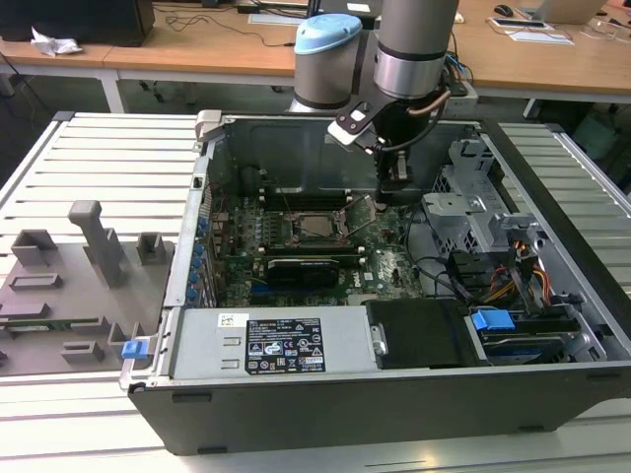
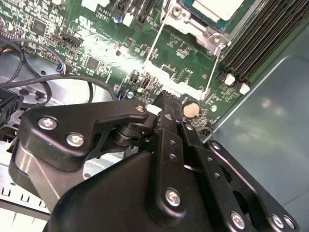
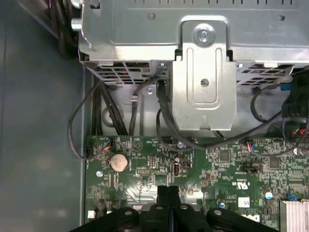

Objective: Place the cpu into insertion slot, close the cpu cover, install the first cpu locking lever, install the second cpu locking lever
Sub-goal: 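Close the cpu cover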

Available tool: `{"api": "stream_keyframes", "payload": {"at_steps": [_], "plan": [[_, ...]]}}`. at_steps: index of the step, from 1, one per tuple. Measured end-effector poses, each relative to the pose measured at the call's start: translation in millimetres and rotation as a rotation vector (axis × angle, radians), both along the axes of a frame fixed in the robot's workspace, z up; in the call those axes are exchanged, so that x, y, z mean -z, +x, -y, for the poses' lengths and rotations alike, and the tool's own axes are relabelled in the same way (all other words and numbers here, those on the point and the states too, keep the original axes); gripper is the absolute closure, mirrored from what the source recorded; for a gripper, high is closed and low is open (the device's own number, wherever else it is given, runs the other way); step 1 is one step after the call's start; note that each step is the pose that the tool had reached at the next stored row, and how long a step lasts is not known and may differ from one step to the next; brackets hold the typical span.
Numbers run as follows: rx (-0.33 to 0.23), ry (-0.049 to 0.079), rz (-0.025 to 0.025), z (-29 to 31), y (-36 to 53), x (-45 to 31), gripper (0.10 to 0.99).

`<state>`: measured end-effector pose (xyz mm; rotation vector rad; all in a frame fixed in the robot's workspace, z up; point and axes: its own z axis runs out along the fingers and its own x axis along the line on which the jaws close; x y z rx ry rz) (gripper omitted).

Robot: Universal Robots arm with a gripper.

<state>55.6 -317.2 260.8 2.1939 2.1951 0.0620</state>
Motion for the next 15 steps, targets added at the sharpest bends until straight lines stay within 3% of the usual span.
{"api": "stream_keyframes", "payload": {"at_steps": [7, 11, 12, 13, 14, 15], "plan": [[0.0, 0.0, -0.0005, 0.0, 5.8, 7.0, 0.98], [0.0, 0.0, -0.0041, 0.0, 6.1, 14.8, 0.98], [0.0, 0.0, -0.0141, 0.0, 6.1, 14.7, 0.98], [0.0, 0.0, -0.0347, 0.0, 6.1, 14.7, 0.98], [0.0, 0.0, -0.0503, 0.0, 6.1, 14.6, 0.98], [0.0, 0.0, -0.0572, 0.0, 6.1, 14.1, 0.98]]}}
